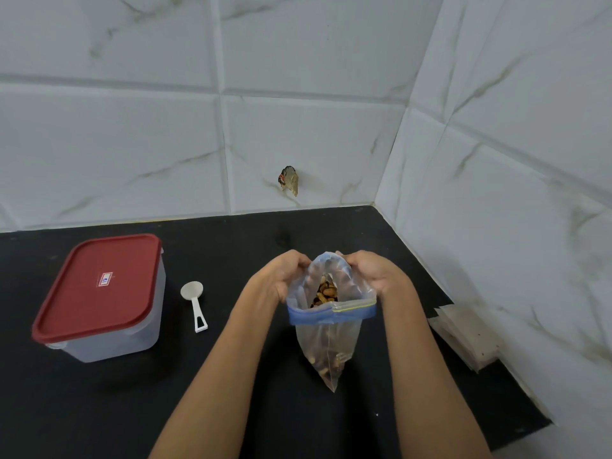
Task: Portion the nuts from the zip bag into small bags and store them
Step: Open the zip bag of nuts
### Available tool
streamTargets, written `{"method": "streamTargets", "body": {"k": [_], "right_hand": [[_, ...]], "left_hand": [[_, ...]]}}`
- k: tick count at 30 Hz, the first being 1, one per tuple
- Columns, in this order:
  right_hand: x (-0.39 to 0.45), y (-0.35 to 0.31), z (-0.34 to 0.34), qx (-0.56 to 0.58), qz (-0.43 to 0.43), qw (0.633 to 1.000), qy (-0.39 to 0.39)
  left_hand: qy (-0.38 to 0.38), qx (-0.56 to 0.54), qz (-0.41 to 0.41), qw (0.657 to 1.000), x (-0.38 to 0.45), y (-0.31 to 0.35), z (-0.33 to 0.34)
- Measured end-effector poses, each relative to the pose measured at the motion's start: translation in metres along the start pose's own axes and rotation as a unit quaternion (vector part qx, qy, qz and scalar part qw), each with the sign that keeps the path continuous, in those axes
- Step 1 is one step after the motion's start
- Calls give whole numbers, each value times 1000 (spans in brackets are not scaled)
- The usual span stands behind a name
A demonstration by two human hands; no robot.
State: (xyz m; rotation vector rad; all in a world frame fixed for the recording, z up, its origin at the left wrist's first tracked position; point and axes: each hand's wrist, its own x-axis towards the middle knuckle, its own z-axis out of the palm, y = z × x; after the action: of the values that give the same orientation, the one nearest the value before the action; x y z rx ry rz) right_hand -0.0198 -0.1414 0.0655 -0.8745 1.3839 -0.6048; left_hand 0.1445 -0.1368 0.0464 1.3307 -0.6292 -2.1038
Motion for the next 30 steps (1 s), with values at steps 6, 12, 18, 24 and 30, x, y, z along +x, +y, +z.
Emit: {"method": "streamTargets", "body": {"k": [6,12,18,24,30], "right_hand": [[1,5,8,-123,-9,989,77],[7,10,-2,-101,-80,977,171],[-26,20,-6,-314,-24,907,280],[-46,23,4,-230,-16,953,197],[-59,39,4,0,-50,992,118]], "left_hand": [[30,-35,22,999,22,-14,1],[183,135,185,956,24,-15,-6],[371,441,176,798,-25,-21,-14],[237,307,83,918,-49,-41,-12],[152,60,111,980,-54,-58,-11]]}}
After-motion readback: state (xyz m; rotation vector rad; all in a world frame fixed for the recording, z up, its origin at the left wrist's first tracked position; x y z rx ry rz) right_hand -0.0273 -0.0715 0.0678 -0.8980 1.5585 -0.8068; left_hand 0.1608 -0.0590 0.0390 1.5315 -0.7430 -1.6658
